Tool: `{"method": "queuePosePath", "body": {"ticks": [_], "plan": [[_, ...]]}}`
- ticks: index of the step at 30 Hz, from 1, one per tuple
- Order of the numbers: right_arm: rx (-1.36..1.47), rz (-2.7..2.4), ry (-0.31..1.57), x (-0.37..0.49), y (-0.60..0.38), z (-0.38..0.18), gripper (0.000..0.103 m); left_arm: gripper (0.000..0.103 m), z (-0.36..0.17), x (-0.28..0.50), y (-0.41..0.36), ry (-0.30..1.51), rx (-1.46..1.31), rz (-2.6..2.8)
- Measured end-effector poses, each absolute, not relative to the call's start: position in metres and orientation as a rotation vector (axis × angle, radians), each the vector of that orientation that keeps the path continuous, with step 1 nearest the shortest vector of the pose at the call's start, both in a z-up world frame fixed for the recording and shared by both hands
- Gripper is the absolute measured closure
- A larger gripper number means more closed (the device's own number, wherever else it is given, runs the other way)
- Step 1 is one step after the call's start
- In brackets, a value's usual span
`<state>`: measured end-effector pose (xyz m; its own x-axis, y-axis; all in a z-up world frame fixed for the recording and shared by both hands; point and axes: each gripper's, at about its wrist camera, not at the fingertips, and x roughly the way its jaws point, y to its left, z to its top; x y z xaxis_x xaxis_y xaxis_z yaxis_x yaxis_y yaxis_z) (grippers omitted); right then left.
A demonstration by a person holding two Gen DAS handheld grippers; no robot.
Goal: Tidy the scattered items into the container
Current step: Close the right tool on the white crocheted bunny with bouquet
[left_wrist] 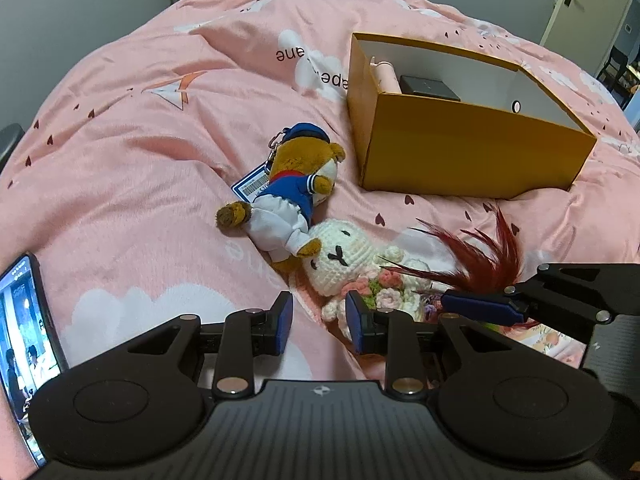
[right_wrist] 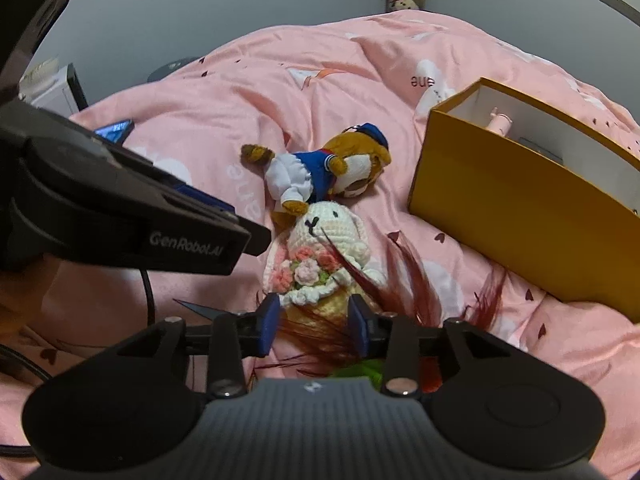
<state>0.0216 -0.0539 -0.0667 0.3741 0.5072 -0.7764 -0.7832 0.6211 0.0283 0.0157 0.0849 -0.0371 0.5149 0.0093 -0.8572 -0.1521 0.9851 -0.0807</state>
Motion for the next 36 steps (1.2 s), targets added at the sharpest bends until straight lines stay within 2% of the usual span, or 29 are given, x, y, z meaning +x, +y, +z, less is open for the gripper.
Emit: {"method": "queuePosePath", "body": {"ticks": [5,7,9,19,23,26,35,36], "plan": [[-0.421,0.848,0.849,0.032,-0.046,-0.077,0.047,0.068,-0.038,0.017,0.094,1.023,-0.181,0.100],[-0.446,0.838,0.836,0.037,-0.044,-0.081,0.038,0.068,-0.040,0.019,0.098,1.029,-0.193,0.097],[-0.459,0.846,0.833,0.040,-0.042,-0.085,0.033,0.068,-0.041,0.022,0.100,1.035,-0.196,0.096],[-0.539,0.916,0.789,0.044,-0.018,-0.094,0.019,0.068,-0.048,0.033,0.103,1.053,-0.191,0.104],[-0.603,0.891,0.773,0.044,-0.008,-0.102,0.019,0.068,-0.050,0.035,0.103,1.059,-0.183,0.104],[-0.577,0.875,0.773,0.049,-0.010,-0.104,0.022,0.068,-0.051,0.034,0.105,1.057,-0.190,0.102],[-0.333,0.852,0.863,0.070,-0.040,-0.091,0.044,0.068,-0.049,0.035,0.107,1.039,-0.186,0.089],[-0.310,0.846,0.868,0.071,-0.044,-0.088,0.058,0.068,-0.049,0.035,0.107,1.034,-0.182,0.087]]}}
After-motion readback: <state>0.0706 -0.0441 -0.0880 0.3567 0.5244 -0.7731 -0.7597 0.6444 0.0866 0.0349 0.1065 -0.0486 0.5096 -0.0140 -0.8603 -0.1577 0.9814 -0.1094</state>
